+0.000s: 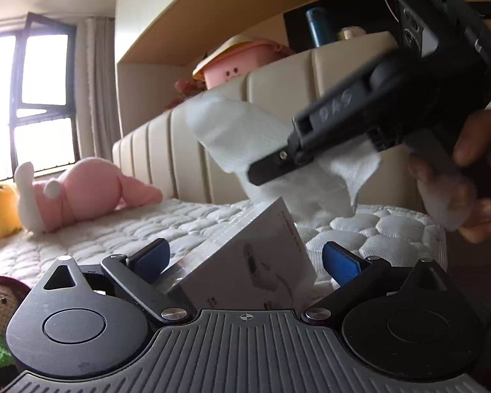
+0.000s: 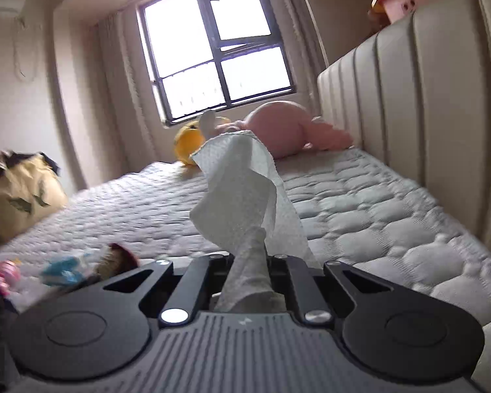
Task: Organize objects
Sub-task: 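Carry the white box with the left tool while the right tool holds the tissue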
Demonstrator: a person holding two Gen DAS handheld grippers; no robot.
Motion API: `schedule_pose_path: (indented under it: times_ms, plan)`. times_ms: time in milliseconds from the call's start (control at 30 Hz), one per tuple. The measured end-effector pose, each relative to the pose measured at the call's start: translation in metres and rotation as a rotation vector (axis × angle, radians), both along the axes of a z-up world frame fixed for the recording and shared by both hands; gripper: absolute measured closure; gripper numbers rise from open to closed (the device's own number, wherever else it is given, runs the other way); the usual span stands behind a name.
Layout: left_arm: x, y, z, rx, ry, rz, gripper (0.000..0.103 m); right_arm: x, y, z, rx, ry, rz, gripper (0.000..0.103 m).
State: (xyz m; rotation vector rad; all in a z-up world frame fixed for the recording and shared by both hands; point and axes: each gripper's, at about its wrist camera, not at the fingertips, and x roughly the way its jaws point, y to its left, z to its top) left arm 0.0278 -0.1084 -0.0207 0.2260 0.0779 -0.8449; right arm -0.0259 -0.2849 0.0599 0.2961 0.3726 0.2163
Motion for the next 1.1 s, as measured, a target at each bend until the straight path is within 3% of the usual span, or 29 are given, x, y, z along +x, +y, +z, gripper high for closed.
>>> schedule_pose_path:
  times_ms: [200, 433, 700, 833, 967, 1100]
  plan:
    - [-0.003, 0.003, 0.005, -0.032, 0.055, -0.008, 0.000, -0.010, 0.038, -0.008, 0.079, 0.052, 0.264, 0.086]
    - [-0.005, -0.003, 0.005, 0.038, 0.052, -0.004, 0.000, -0.002, 0.018, -0.015, 0.062, 0.088, 0.172, 0.092]
    - [-0.008, -0.008, 0.005, 0.064, 0.043, 0.001, 0.000, -0.016, -0.028, -0.017, 0.061, 0.087, 0.025, 0.092]
    - [-0.008, -0.010, 0.008, 0.072, 0.046, -0.003, 0.000, -0.020, -0.042, -0.023, 0.040, 0.105, -0.053, 0.087]
    - [-0.008, -0.004, 0.012, 0.059, 0.072, -0.007, 0.000, -0.024, -0.051, -0.041, -0.003, 0.172, -0.126, 0.087]
    - [-0.001, 0.011, 0.011, 0.036, 0.142, 0.010, 0.000, -0.024, -0.056, -0.068, 0.041, 0.257, -0.099, 0.087]
